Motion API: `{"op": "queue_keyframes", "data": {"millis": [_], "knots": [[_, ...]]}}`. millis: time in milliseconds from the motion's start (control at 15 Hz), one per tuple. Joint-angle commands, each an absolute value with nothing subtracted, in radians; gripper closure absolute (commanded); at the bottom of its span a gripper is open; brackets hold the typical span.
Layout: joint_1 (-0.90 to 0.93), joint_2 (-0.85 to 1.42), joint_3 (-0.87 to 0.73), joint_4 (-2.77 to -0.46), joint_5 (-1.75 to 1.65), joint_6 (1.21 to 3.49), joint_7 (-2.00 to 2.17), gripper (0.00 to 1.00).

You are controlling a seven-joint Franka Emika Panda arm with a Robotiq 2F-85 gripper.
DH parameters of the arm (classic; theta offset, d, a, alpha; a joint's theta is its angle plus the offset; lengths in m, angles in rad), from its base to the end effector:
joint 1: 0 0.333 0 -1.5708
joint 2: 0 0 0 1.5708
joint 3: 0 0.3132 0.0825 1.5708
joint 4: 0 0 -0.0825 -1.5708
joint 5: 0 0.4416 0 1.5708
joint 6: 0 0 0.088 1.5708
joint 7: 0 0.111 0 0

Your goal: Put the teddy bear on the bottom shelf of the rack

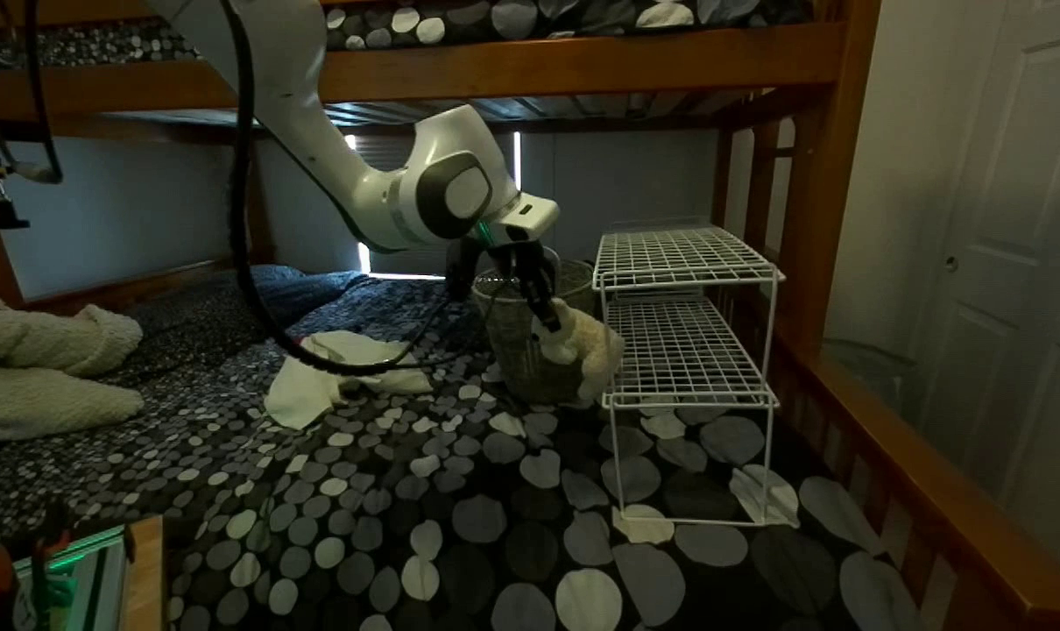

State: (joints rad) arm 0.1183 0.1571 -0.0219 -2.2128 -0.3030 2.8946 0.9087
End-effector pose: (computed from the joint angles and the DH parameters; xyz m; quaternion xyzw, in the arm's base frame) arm 0.6228 0.0778 0.3166 -0.9292 0.2556 -0.2607 0.0575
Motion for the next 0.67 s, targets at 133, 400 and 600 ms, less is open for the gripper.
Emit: {"op": "queue_keyframes", "data": {"millis": [133,400,600], "knots": [[0.408,0.328,-0.303,-1.907,-0.715,2.769,1.325,0.94],[0.475,0.427,-0.272,-1.789,-0.748,2.646,1.406,0.94],[0.453,0.472,-0.199,-1.723,-0.793,2.533,1.479,0.94]]}}
